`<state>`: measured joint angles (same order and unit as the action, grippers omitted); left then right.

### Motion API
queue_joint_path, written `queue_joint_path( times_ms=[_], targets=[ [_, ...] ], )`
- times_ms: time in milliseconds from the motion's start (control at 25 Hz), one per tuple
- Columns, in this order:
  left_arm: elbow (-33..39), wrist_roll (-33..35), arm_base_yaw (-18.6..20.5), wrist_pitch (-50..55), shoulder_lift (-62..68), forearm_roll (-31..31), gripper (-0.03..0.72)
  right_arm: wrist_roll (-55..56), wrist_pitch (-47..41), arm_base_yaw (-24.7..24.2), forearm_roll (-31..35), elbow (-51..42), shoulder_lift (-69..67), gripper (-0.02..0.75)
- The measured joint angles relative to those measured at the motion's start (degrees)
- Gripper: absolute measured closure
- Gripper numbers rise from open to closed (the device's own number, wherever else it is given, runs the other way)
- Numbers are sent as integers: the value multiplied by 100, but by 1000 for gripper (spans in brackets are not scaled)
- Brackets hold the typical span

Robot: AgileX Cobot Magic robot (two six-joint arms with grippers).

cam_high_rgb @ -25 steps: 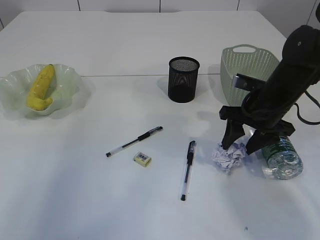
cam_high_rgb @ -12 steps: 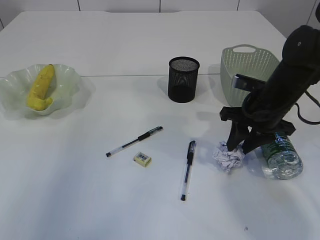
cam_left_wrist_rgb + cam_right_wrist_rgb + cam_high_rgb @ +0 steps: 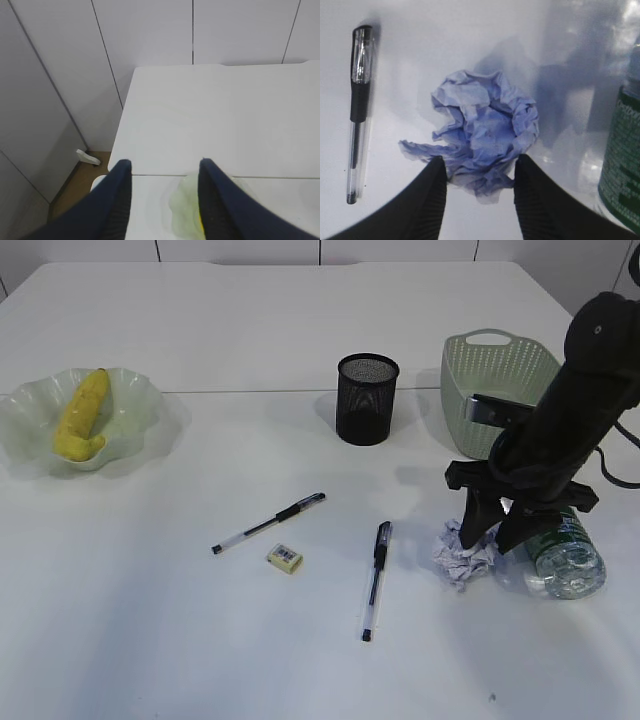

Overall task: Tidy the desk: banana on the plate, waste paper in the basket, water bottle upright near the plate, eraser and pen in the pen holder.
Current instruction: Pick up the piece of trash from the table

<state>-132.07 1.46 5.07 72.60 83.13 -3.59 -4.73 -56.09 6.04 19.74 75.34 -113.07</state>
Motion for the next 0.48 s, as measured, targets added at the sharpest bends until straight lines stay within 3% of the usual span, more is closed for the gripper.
queue_joint_path(
  times_ms=[480],
  targets=[
    [0, 0, 0, 0, 0, 148, 384, 0, 195, 0, 78, 0, 0, 329]
  ],
)
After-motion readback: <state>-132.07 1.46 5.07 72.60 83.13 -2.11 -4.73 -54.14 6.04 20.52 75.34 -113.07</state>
